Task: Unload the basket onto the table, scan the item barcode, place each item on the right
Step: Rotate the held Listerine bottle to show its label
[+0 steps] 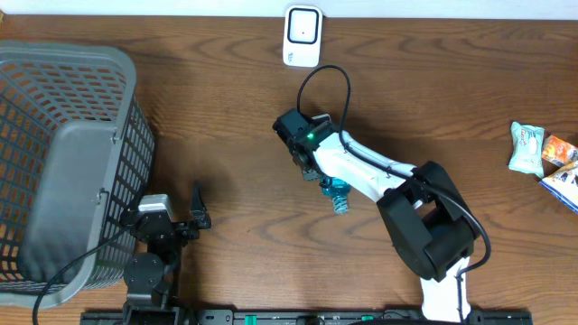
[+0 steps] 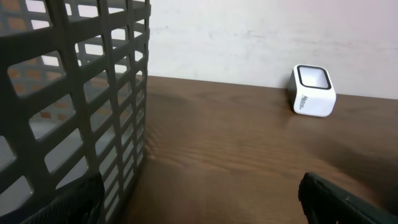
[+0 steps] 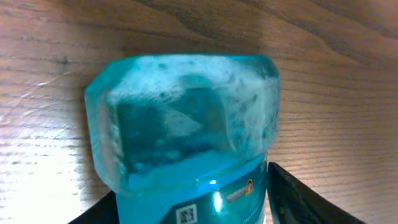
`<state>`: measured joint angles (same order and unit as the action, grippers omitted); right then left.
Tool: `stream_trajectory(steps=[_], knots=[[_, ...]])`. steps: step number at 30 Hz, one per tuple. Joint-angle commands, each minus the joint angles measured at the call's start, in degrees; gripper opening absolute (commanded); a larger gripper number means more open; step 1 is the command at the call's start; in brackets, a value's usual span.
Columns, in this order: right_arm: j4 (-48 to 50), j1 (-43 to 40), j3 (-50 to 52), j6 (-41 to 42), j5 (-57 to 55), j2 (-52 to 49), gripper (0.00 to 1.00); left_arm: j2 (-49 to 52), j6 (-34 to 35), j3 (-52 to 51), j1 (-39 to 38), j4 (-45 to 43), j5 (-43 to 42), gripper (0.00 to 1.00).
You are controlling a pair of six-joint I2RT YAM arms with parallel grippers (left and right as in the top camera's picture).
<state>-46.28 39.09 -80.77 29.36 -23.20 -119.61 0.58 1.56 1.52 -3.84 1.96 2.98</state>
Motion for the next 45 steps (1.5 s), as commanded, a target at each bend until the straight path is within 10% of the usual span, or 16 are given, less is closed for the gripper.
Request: stream_trajectory(steps=[1,11,19,26,32,45], knots=[[-0.48,0.0,1.77,2.95,1.7,-5.97,0.47,-0.33,0.46,-1.29,0.28,1.86,0.92,1.0],[0.42,-1.53,-0.79,-6.88,19.26,-5.49,0.04,-0.31,0.46,-1.29,0.28,1.86,0.92,1.0],[0.28,-5.07,-2.47,-30.21,43.95,-4.79,0.19,-0.31,0.46,-1.29,0.28,1.86,0.94,1.0],[0.68,-5.25,-2.38,-27.63,34.75,-4.79,0.31,-0.31,0.46,-1.29,0.28,1.86,0.94,1.0],[1.53,-4.66,-2.99,-20.76,27.1,-4.76,0.14,-0.31,0.46,-1.29,0.28,1.86,0.92,1.0],[0.61,-4.48,-3.74,-16.28,16.72,-4.66,0.22,-0.31,0.46,-1.29,0.28,1.86,0.94,1.0]])
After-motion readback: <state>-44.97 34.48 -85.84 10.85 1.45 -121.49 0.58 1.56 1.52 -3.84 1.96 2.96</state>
